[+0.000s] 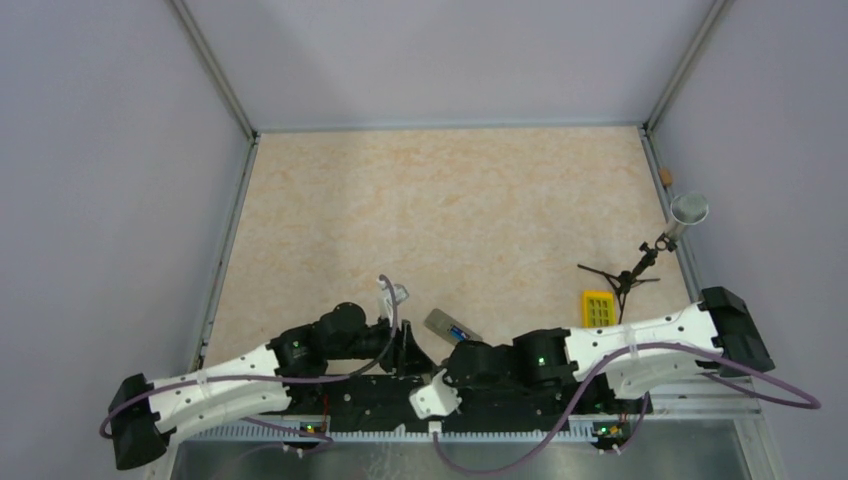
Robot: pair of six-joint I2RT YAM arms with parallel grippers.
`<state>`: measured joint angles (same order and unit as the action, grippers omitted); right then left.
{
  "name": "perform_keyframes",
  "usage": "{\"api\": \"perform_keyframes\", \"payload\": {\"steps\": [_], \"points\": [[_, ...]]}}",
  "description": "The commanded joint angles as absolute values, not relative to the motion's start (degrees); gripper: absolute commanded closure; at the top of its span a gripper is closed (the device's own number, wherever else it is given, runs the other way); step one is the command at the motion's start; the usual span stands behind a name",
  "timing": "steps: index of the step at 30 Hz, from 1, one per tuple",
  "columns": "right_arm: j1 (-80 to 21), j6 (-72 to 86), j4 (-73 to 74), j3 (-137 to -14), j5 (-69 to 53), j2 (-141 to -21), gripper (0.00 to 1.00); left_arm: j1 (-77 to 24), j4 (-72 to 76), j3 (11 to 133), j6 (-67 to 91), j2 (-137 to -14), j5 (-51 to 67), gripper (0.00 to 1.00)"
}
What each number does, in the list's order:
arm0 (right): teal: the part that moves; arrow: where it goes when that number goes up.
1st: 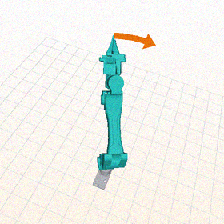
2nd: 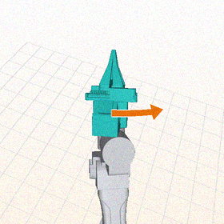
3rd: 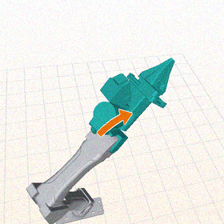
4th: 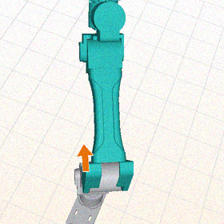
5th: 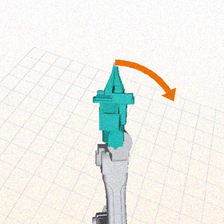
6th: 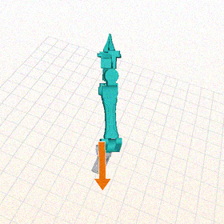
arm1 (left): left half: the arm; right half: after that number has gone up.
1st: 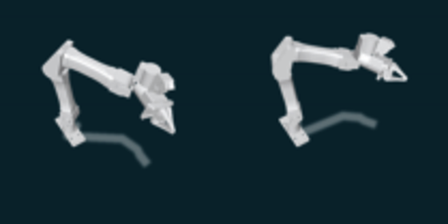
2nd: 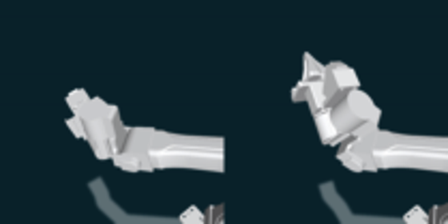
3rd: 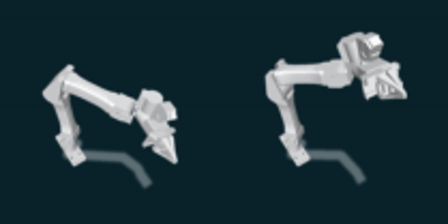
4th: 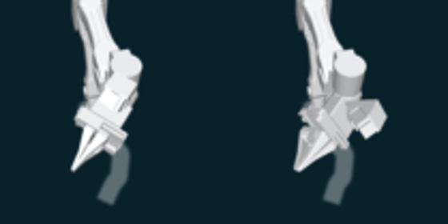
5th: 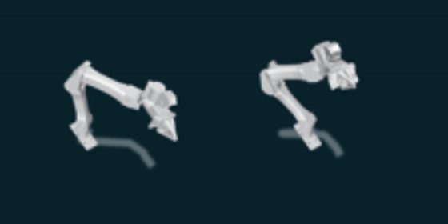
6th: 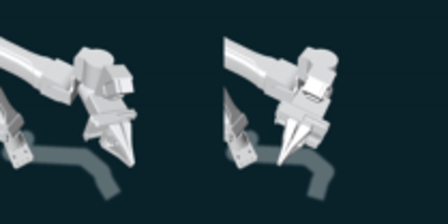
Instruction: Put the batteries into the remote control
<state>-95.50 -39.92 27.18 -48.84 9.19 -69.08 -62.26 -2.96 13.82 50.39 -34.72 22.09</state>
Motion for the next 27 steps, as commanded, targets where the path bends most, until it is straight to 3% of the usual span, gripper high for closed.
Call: {"api": "perform_keyframes", "payload": {"steps": [1, 12, 19, 27], "points": [[-91.5, -28.4, 29.9, -51.4, 11.8, -68.0, 1.00, -60.6, -8.3, 16.8, 47.6, -31.5, 6.9, 0.36], [-80.0, -10.2, 39.7, -58.8, 10.7, -74.5, 1.00, -59.4, -15.9, 20.5, 46.1, -31.5, -16.7, 0.35], [-74.9, -3.9, 46.4, -64.3, 8.9, -81.9, 1.00, -59.3, -14.8, 19.7, 43.5, -31.7, -21.2, 0.37], [-73.3, 3.1, 44.5, -62.5, 8.1, -85.2, 1.00, -59.1, -15.6, 17.2, 43.0, -30.6, -27.2, 0.38]]}}
